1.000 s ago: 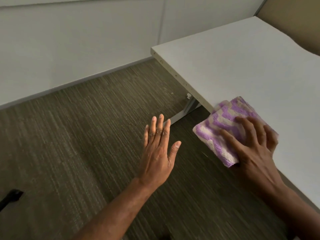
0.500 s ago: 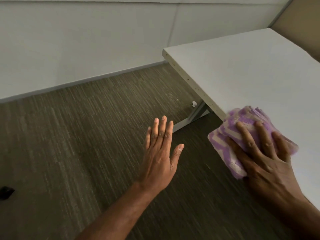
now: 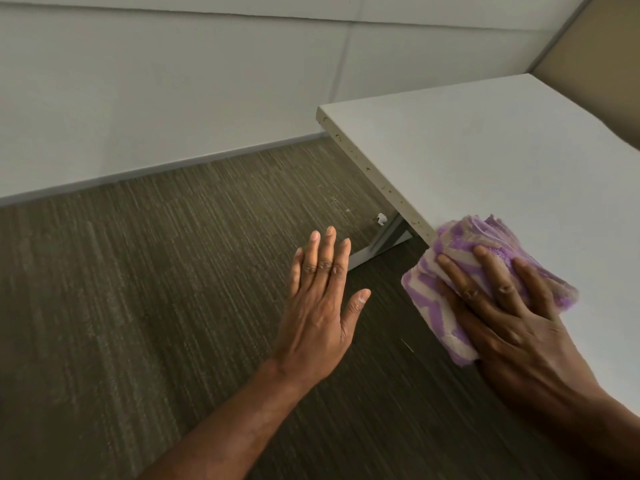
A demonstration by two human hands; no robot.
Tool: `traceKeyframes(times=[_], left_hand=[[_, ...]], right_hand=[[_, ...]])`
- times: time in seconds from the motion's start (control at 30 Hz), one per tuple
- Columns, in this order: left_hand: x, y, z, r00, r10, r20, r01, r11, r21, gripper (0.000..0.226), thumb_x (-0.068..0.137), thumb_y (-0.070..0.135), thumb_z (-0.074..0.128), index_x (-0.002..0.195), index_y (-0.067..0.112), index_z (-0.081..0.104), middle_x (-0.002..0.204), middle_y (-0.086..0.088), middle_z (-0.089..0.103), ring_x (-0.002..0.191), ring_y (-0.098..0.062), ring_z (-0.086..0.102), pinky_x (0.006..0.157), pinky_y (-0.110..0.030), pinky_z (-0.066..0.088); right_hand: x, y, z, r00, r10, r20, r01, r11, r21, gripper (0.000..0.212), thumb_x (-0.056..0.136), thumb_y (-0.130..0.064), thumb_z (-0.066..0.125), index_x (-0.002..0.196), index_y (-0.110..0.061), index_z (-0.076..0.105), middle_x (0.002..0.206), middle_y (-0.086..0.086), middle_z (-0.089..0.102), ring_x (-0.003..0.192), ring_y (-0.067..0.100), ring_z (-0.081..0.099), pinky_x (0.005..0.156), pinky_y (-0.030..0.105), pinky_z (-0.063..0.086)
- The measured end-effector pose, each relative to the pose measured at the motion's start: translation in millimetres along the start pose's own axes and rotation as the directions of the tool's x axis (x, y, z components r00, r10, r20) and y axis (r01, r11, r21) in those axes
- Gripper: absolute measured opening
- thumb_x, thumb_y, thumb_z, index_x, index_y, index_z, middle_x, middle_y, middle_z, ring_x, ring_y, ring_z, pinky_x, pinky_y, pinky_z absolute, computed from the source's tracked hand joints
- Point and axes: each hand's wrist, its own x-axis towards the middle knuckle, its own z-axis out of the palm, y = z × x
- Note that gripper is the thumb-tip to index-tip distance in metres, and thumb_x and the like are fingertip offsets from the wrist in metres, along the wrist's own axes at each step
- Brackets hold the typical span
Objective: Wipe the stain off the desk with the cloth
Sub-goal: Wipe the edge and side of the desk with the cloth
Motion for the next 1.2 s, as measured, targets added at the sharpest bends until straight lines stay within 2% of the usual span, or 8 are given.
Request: traceKeyframes(times=[0.33, 0.6, 0.83, 1.0, 1.1, 1.2], left_hand=[[26, -15, 15, 0.997, 0.065, -0.033, -0.063, 0.995, 0.073, 0.066, 0.111, 0.047, 0.023, 0.164, 0.008, 0.014, 0.173, -0.012, 0.007, 0.161, -0.028, 0.000, 0.130, -0.051, 0.012], [52, -23, 23, 0.995, 0.088, -0.049, -0.086, 0.995, 0.052, 0.064, 0.111, 0.043, 0.023, 0.164, 0.010, 0.008, 0.174, -0.010, 0.000, 0.161, -0.027, -0.004, 0.131, -0.047, 0.001], [74, -43, 24, 0.992, 0.098, -0.084, -0.092, 0.993, 0.071, 0.067, 0.111, 0.040, 0.032, 0.165, 0.010, 0.006, 0.174, -0.009, -0.001, 0.161, -0.027, -0.004, 0.130, -0.045, -0.002], [96, -66, 26, 0.992, 0.106, -0.069, -0.100, 0.991, 0.088, 0.066, 0.111, 0.042, 0.026, 0.164, 0.009, 0.006, 0.174, -0.011, 0.000, 0.161, -0.028, -0.003, 0.130, -0.050, 0.005], [104, -76, 25, 0.993, 0.101, -0.061, -0.096, 0.992, 0.081, 0.066, 0.111, 0.042, 0.029, 0.164, 0.009, 0.007, 0.174, -0.012, 0.001, 0.161, -0.028, -0.003, 0.130, -0.053, 0.010], [115, -89, 25, 0.994, 0.096, -0.059, -0.091, 0.993, 0.079, 0.066, 0.111, 0.041, 0.030, 0.164, 0.009, 0.008, 0.174, -0.011, 0.001, 0.161, -0.028, -0.003, 0.130, -0.053, 0.010]], right_hand=[[28, -5, -4, 0.998, 0.045, -0.038, -0.042, 0.997, 0.065, 0.067, 0.088, -0.020, 0.037, 0.154, -0.010, 0.038, 0.169, 0.010, 0.016, 0.156, 0.041, 0.006, 0.119, 0.067, 0.015], [56, -7, -4, 0.996, 0.058, -0.063, -0.054, 0.997, 0.055, 0.065, 0.088, -0.020, 0.035, 0.152, -0.006, 0.041, 0.168, 0.012, 0.020, 0.155, 0.042, 0.010, 0.118, 0.067, 0.016], [80, -8, -6, 0.995, 0.073, -0.072, -0.068, 0.995, 0.070, 0.067, 0.086, -0.017, 0.033, 0.151, -0.007, 0.042, 0.166, 0.011, 0.023, 0.154, 0.042, 0.014, 0.118, 0.066, 0.017], [106, -6, -6, 0.996, 0.069, -0.061, -0.065, 0.995, 0.073, 0.066, 0.087, -0.018, 0.037, 0.151, -0.008, 0.042, 0.167, 0.011, 0.021, 0.154, 0.042, 0.013, 0.118, 0.065, 0.016], [116, -7, -5, 0.996, 0.066, -0.052, -0.063, 0.996, 0.062, 0.070, 0.086, -0.019, 0.046, 0.154, -0.010, 0.037, 0.169, 0.009, 0.016, 0.155, 0.040, 0.009, 0.120, 0.064, 0.014], [131, -7, -3, 0.997, 0.071, -0.042, -0.068, 0.996, 0.060, 0.070, 0.085, -0.018, 0.048, 0.154, -0.010, 0.038, 0.168, 0.009, 0.017, 0.155, 0.041, 0.009, 0.119, 0.065, 0.016]])
